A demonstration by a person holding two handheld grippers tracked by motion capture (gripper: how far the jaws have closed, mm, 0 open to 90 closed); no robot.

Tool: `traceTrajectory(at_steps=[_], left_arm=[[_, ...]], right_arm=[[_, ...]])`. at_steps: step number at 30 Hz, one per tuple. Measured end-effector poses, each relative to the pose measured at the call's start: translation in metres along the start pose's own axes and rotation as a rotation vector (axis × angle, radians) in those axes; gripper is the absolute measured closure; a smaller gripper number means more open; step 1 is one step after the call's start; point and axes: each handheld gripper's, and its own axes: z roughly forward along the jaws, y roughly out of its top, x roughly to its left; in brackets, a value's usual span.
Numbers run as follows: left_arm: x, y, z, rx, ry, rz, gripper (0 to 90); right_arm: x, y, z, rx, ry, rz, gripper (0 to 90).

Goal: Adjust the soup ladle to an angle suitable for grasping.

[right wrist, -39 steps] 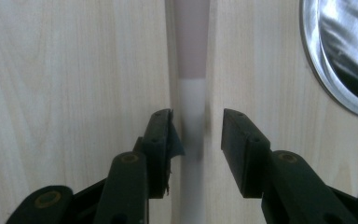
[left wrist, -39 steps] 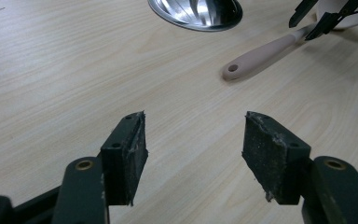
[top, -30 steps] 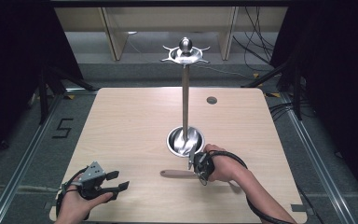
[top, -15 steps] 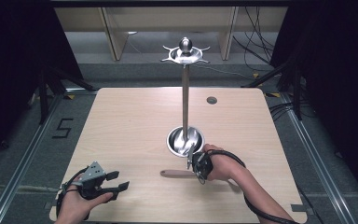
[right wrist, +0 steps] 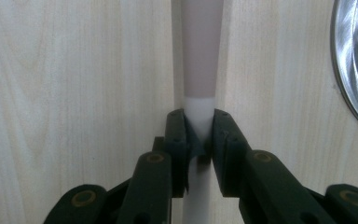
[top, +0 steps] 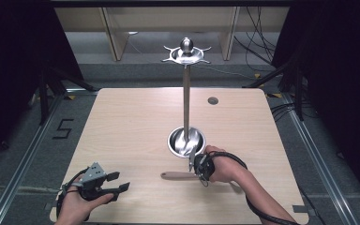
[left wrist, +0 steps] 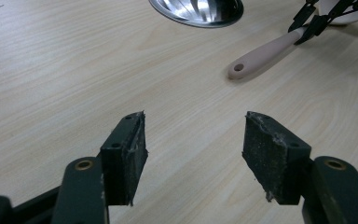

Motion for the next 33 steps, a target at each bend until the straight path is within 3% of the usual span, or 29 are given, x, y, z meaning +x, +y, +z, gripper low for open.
traceTrajectory(at_steps=[1, 2, 3, 7, 8, 9, 11, 13, 18, 19, 20, 21, 22, 23, 24, 25, 26, 27, 28, 33], left_arm=[[0.000, 0.000, 0.000, 0.000, -0.002, -0.001, 38.6], [0.000, 0.000, 0.000, -0.002, -0.003, 0.000, 38.7], [0.000, 0.000, 0.000, 0.002, -0.002, 0.000, 38.6], [0.000, 0.000, 0.000, 0.002, -0.002, 0.000, 38.6], [0.000, 0.000, 0.000, 0.001, 0.001, -0.001, 38.6], [0.000, 0.000, 0.000, 0.002, 0.001, -0.002, 38.6], [0.000, 0.000, 0.000, 0.001, 0.002, -0.001, 38.6], [0.000, 0.000, 0.000, 0.002, 0.003, -0.001, 38.6], [0.000, 0.000, 0.000, 0.000, 0.006, -0.005, 38.6], [0.000, 0.000, 0.000, 0.000, 0.004, -0.006, 38.6], [0.000, 0.000, 0.000, -0.002, 0.006, -0.006, 38.6], [0.000, 0.000, 0.000, -0.004, 0.006, -0.013, 38.6], [0.000, -0.001, 0.000, -0.008, 0.007, -0.013, 38.6], [0.000, -0.001, 0.000, -0.004, 0.006, -0.012, 38.6], [0.000, -0.001, 0.000, -0.004, 0.006, -0.011, 38.6], [0.000, -0.001, 0.000, -0.004, 0.006, -0.011, 38.6], [0.000, -0.001, 0.000, -0.004, 0.006, -0.012, 38.6], [0.000, 0.000, 0.000, -0.002, 0.004, -0.010, 38.6], [0.000, 0.000, 0.000, -0.002, 0.004, -0.010, 38.5], [0.001, -0.001, 0.000, 0.000, 0.008, -0.008, 38.6]], right_arm=[[-0.001, 0.000, -0.002, 0.035, -0.033, -0.039, 78.2], [0.000, -0.001, -0.003, 0.013, -0.037, -0.021, 78.2], [0.002, 0.000, -0.005, 0.028, -0.038, -0.006, 78.2], [0.003, -0.005, -0.010, -0.005, -0.054, 0.008, 78.2], [0.002, -0.006, -0.011, -0.019, -0.053, -0.006, 78.3], [0.005, -0.008, -0.016, -0.049, -0.058, 0.020, 78.3], [0.005, -0.010, -0.017, -0.060, -0.061, 0.019, 78.3], [0.009, -0.012, -0.023, -0.080, -0.087, 0.058, 78.3], [0.011, -0.024, -0.037, -0.187, -0.121, 0.062, 78.3], [0.014, -0.026, -0.040, -0.196, -0.114, 0.108, 78.3], [0.014, -0.026, -0.040, -0.196, -0.114, 0.108, 78.3], [0.010, -0.029, -0.042, -0.271, -0.133, 0.035, 78.3], [0.010, -0.029, -0.042, -0.271, -0.133, 0.035, 78.3], [0.015, -0.031, -0.045, -0.259, -0.131, 0.115, 78.3], [0.012, -0.033, -0.045, -0.291, -0.144, 0.068, 78.3], [0.016, -0.036, -0.048, -0.285, -0.146, 0.125, 78.3], [0.016, -0.037, -0.049, -0.306, -0.154, 0.118, 78.3], [0.017, -0.040, -0.051, -0.341, -0.191, 0.097, 78.3], [0.017, -0.040, -0.051, -0.341, -0.191, 0.097, 78.3], [0.020, -0.049, -0.060, -0.412, -0.213, 0.147, 78.3]])
